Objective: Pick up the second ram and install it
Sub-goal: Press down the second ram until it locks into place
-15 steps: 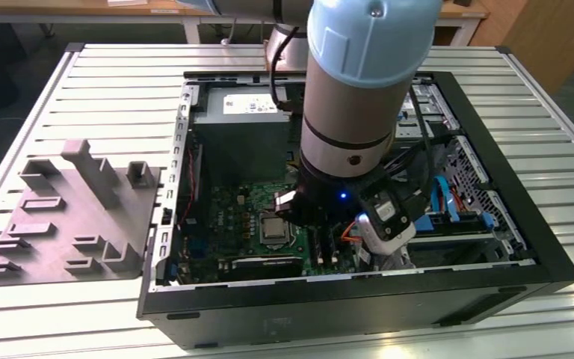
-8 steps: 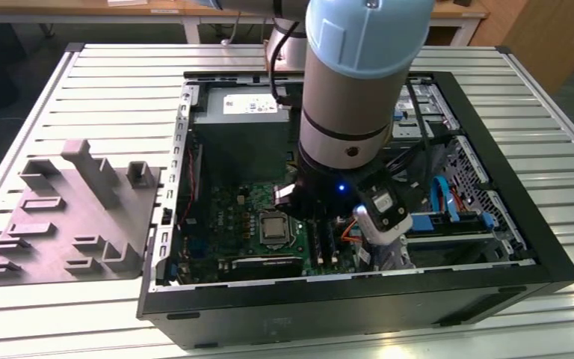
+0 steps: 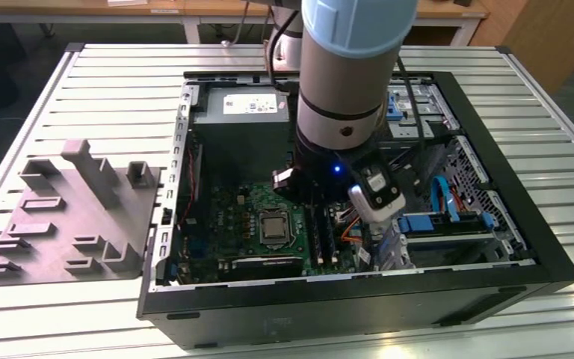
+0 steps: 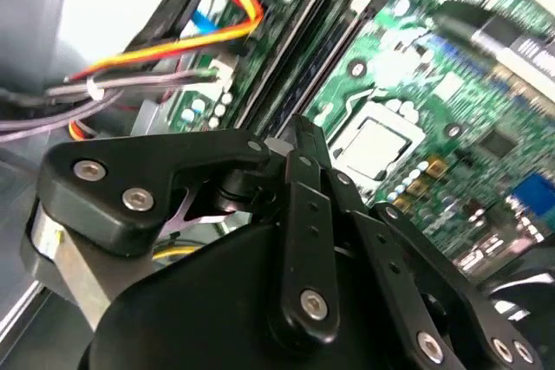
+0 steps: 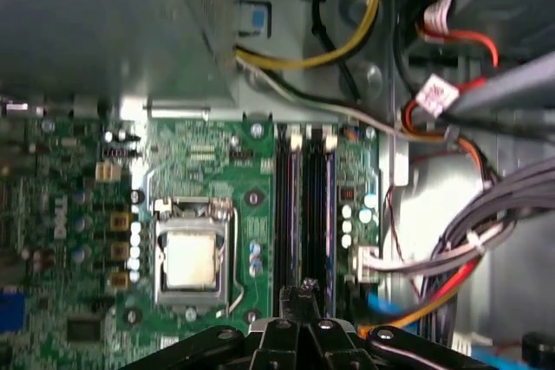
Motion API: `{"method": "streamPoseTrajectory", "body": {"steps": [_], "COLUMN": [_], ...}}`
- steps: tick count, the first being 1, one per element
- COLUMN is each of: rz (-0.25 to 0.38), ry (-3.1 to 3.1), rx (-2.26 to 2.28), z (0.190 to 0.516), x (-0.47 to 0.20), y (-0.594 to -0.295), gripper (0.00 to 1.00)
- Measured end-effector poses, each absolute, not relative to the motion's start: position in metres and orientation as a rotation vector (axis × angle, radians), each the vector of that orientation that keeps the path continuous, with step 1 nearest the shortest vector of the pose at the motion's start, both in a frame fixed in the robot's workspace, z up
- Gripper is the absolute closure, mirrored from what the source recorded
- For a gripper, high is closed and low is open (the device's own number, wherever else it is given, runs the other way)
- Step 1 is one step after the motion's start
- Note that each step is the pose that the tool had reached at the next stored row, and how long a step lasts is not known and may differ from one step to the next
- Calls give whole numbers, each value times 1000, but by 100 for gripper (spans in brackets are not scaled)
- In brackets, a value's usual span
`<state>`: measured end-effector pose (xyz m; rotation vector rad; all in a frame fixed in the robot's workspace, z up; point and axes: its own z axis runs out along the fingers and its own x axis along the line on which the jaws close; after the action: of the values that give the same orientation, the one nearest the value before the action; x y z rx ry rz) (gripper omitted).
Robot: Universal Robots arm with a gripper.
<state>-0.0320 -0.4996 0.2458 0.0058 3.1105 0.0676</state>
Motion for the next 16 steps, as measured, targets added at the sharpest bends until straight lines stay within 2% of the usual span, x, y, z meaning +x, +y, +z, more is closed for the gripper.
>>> {"method": "streamPoseTrajectory", "body": {"steps": [5, 16], "rz": [68, 68], "ry": [3110, 3110], "rx": [6, 6], "z": [246, 253], "x": [-32, -32], "y": [-488, -487], "gripper": [90, 90]}}
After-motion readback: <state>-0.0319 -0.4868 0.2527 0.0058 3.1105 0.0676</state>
